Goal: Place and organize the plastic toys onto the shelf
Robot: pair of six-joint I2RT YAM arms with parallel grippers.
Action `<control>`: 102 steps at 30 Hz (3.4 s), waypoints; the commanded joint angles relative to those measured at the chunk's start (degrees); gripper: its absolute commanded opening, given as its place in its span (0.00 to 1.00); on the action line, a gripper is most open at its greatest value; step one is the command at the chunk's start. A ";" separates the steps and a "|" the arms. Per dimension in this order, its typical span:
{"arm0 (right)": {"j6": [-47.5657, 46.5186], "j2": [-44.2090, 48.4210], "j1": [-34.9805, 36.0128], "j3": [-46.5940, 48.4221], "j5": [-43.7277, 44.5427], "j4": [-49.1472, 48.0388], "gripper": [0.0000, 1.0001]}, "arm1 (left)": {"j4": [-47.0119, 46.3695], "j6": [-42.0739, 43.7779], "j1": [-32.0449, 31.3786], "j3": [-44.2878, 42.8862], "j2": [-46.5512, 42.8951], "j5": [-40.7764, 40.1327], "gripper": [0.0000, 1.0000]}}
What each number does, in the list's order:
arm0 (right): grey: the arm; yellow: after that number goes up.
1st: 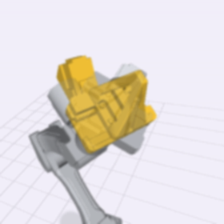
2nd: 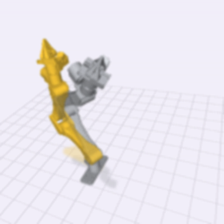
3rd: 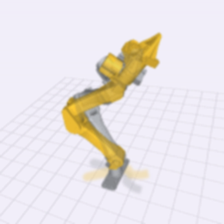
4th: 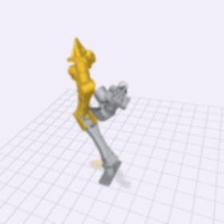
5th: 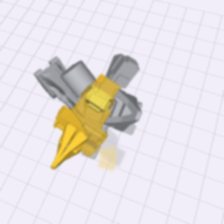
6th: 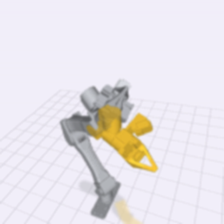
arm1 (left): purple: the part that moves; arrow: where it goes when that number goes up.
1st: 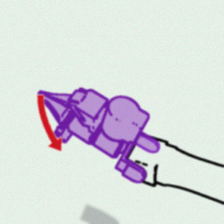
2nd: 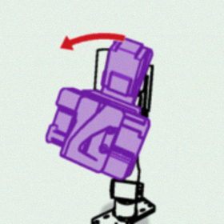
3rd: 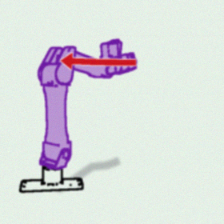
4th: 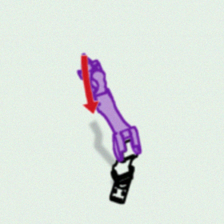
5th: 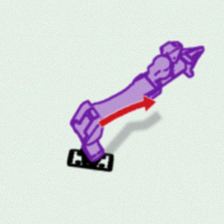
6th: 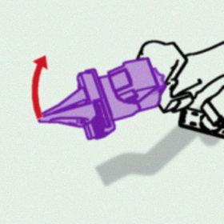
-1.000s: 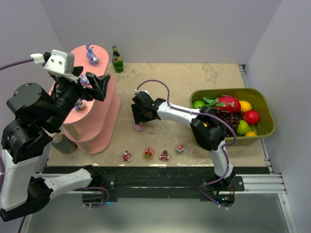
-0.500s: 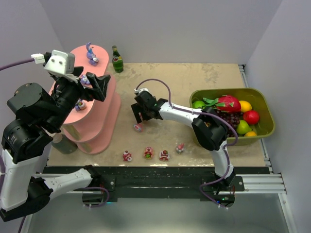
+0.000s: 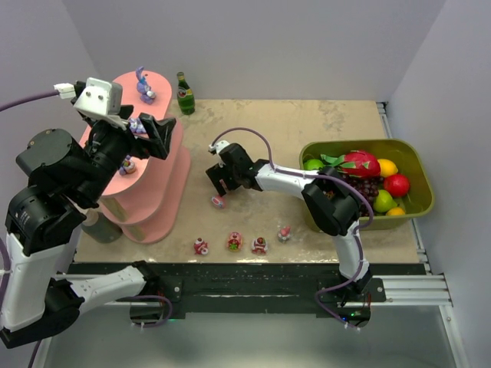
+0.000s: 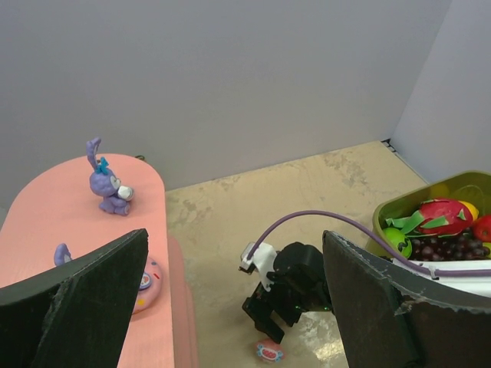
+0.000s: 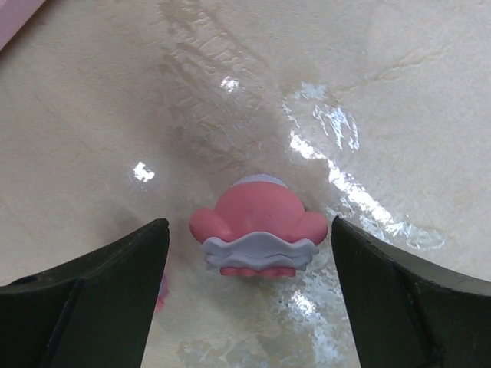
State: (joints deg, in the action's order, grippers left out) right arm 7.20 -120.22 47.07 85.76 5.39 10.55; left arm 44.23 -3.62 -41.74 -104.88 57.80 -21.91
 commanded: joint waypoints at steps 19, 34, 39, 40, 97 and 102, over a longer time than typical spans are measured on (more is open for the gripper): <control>-0.43 1.93 -1.19 -8.67 -1.61 -15.38 0.81 | -0.19 0.98 0.16 -1.73 0.30 -0.59 1.00; 1.50 0.96 -1.19 -14.74 0.85 -25.22 0.70 | 0.60 0.54 0.25 -1.38 0.21 -0.94 0.99; 1.50 -0.10 -1.19 -15.71 0.50 -28.30 0.64 | 0.86 0.63 0.25 -1.38 0.47 -1.11 0.99; 1.67 -0.19 -1.19 -15.62 0.67 -28.47 0.60 | 0.95 0.63 0.16 -1.38 0.38 -1.12 1.00; 1.32 7.37 20.60 19.19 -6.62 -3.95 0.12 | 2.18 0.63 0.16 -4.37 -0.32 -2.26 1.00; 1.06 7.72 21.48 17.52 -5.74 -5.89 0.12 | 2.09 0.63 0.25 -3.93 -0.67 -2.61 1.00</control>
State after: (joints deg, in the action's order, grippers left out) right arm 7.94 -114.80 67.51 104.20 -2.39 10.74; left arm 46.46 -3.62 -41.74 -107.79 57.17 -23.64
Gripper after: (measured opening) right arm 0.644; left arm 0.994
